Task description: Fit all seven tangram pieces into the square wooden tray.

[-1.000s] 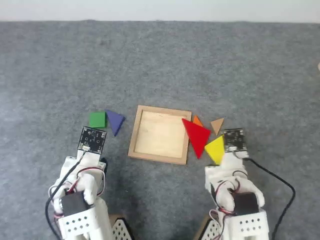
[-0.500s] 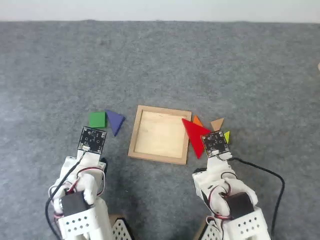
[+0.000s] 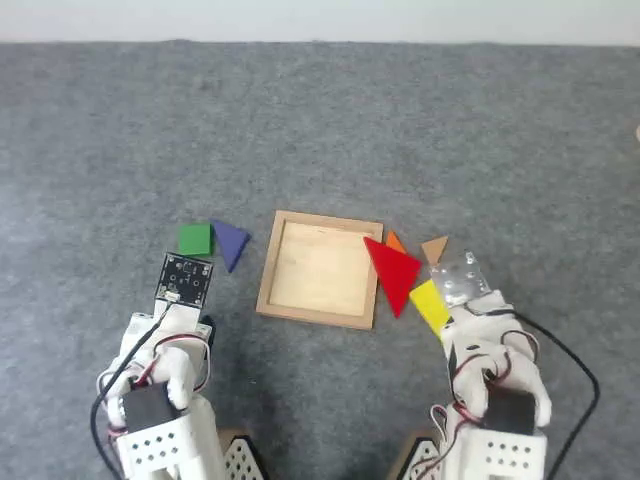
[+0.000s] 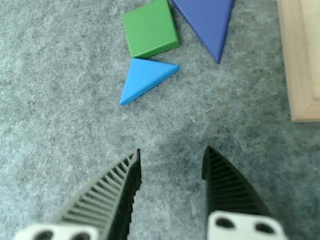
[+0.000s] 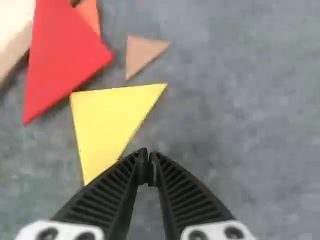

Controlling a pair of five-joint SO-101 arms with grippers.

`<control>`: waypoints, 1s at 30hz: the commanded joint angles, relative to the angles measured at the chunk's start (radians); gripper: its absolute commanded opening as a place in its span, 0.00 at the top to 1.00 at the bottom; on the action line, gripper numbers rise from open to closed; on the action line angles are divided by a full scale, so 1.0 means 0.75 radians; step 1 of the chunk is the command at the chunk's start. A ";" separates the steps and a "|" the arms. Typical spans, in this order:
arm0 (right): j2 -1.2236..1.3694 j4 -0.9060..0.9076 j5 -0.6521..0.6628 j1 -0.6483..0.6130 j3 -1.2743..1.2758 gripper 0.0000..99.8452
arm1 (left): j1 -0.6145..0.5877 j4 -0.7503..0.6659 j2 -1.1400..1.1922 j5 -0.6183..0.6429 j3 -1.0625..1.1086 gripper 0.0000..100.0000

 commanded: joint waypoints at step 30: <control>1.965 -0.588 -0.614 -0.218 -0.941 0.81 | -0.008 0.006 -0.025 -0.006 -0.013 0.81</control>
